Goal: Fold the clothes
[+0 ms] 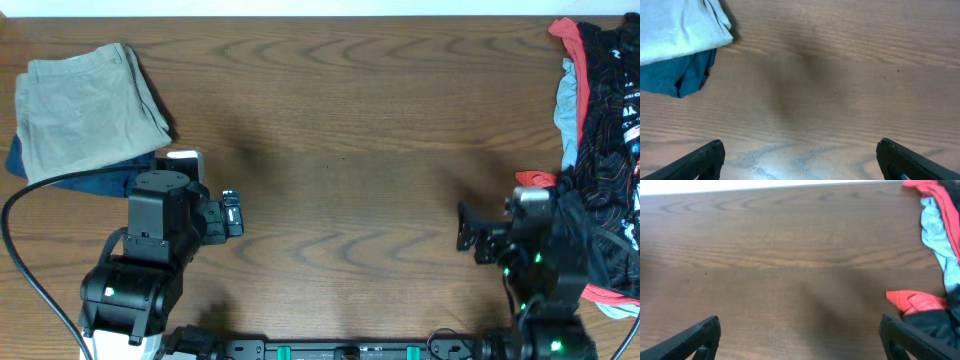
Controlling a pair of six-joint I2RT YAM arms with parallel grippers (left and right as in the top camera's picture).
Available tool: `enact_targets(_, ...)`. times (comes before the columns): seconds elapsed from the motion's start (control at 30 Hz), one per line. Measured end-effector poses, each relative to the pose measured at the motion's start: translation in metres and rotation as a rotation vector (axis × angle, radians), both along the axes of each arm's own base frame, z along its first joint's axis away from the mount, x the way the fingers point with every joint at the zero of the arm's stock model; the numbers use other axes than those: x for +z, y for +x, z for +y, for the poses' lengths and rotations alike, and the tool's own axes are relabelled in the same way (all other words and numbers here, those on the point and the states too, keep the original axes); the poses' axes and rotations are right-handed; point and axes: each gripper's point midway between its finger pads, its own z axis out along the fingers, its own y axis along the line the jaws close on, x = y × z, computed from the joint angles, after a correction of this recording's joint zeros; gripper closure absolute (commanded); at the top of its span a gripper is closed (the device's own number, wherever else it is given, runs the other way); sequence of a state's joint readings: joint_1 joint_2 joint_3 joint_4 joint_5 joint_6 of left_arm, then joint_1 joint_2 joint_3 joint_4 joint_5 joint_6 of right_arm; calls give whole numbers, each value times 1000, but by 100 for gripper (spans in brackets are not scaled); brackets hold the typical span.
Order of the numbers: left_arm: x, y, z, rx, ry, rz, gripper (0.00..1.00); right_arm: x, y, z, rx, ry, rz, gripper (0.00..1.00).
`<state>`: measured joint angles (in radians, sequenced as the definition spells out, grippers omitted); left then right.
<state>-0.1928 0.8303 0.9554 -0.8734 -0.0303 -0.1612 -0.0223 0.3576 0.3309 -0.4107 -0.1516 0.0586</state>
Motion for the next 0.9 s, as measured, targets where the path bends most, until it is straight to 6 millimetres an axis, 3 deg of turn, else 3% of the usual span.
enact_targets(0.27,0,0,0,0,0,1,2,-5,-3,2,4,-13,-255,1)
enact_targets(0.53,0,0,0,0,0,1,2,37,3,4,30,-160,-509,1)
enact_targets(0.63,0,0,0,0,0,1,2,33,4,4,39,-216,-506,1)
enact_targets(0.8,0,0,0,0,0,1,2,2,4,3,45,-204,-389,1)
enact_targets(0.9,0,0,0,0,0,1,2,2,5,2,33,-177,-387,1)
